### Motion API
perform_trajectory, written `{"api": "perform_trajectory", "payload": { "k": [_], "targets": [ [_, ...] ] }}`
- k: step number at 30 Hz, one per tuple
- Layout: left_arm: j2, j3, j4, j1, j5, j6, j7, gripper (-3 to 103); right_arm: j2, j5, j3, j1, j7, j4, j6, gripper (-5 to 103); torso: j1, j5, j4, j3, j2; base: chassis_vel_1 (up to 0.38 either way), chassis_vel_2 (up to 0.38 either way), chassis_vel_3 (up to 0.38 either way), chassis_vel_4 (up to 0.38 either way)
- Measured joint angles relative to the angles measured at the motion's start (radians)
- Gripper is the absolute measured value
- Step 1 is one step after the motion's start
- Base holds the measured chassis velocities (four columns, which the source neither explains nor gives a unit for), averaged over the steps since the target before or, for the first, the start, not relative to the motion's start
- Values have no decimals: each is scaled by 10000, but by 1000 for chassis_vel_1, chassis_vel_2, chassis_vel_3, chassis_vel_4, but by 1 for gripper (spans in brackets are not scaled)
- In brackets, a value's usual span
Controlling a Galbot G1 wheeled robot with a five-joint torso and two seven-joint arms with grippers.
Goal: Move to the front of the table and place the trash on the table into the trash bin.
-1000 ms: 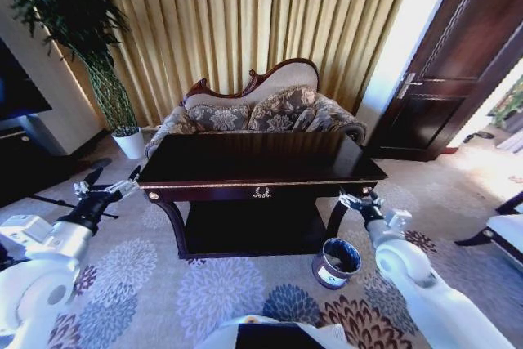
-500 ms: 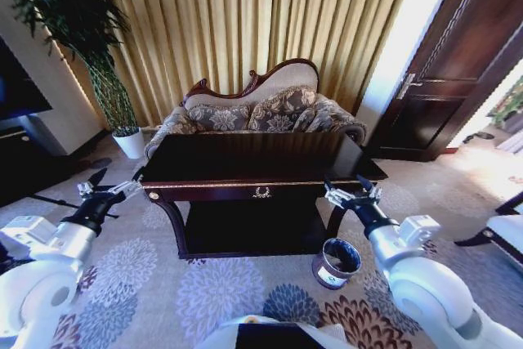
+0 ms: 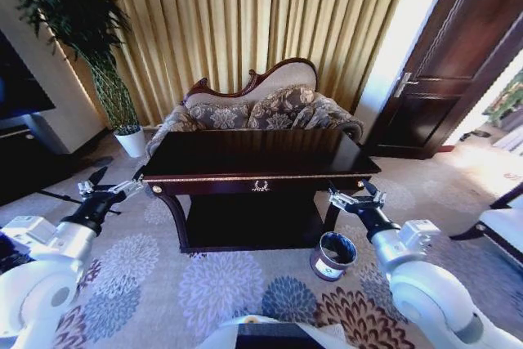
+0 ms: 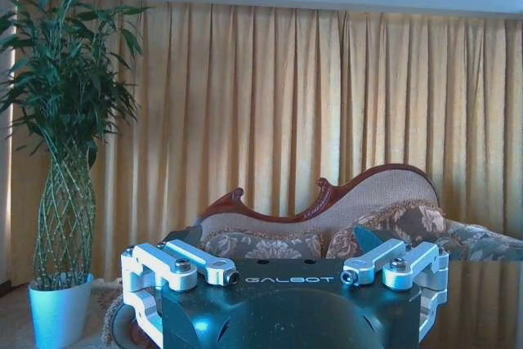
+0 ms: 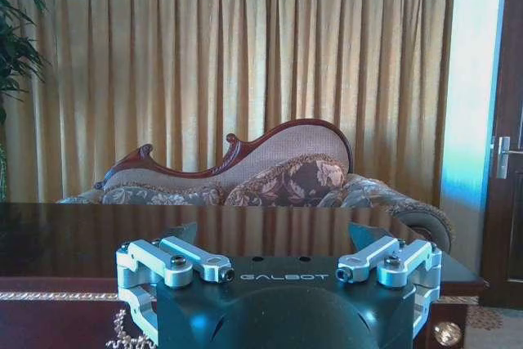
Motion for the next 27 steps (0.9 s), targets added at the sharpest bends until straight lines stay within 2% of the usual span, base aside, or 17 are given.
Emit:
{"api": "perform_trajectory", "payload": {
  "k": [27],
  "targets": [
    [-18,-38,-17,62,36,-26,10,100,130,-328,39,-198,-12,-38,201,100,2,-1,0,1,-1,143,-146,-143,138]
  ]
}}
